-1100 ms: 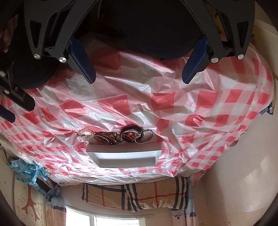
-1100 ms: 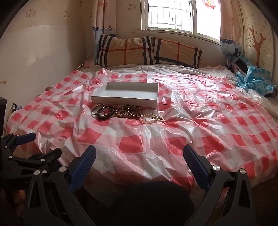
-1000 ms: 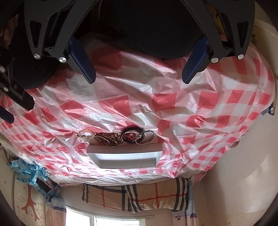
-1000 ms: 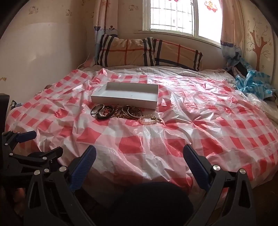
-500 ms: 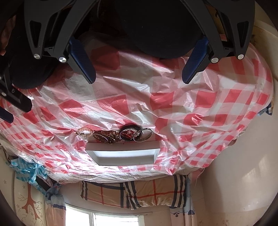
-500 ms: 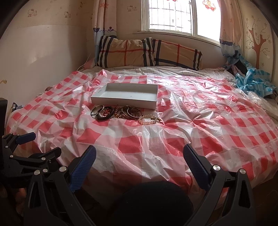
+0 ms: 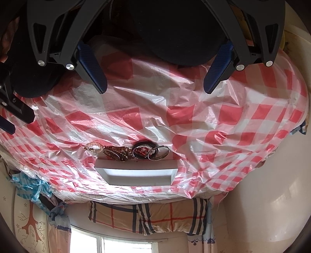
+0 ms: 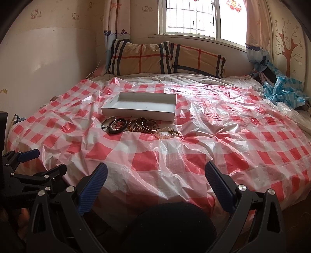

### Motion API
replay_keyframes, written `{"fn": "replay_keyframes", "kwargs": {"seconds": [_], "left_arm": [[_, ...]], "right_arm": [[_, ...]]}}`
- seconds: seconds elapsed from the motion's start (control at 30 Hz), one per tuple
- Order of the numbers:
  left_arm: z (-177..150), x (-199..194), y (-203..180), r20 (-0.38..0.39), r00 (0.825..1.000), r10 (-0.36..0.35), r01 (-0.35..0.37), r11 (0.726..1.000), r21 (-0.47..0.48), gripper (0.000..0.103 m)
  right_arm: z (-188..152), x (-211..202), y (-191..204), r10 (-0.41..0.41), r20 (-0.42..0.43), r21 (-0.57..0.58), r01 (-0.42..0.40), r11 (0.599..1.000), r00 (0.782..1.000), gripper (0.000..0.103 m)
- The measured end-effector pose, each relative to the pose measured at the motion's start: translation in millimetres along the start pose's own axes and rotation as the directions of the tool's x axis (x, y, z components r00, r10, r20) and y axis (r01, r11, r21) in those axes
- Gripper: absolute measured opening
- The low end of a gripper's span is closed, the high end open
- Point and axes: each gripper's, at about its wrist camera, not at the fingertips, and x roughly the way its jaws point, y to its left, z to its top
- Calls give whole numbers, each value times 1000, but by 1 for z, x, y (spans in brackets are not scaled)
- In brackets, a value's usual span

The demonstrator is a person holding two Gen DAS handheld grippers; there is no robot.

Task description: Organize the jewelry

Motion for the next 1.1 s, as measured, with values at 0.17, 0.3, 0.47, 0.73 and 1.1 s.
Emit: {"fn": "replay_keyframes", "kwargs": {"seconds": [0.17,0.3,0.47,0.73,1.1], "left_arm": [[-1,0,1,-2,1000,-1,1,1000,-3,95],[-1,0,1,-1,1000,0,0,1000,-2,95],[-1,0,1,-1,1000,-1,1,1000,-2,95],[-4,4,7,-10,1000,4,-5,1000,-18,95],[-4,4,10,-17,1000,22,-22,999,-31,95]], "right_arm": [[0,1,1,-3,-6,-3,3,1000,1000,96],[0,1,1,-6,-13,-6,6,1000,1000,96],[0,1,1,-6,-20,-6,6,1000,1000,96],[0,1,1,-7,-19,-7,7,1000,1000,96],[-2,3,-2,-5,-60,-1,5,1000,998,96]]}}
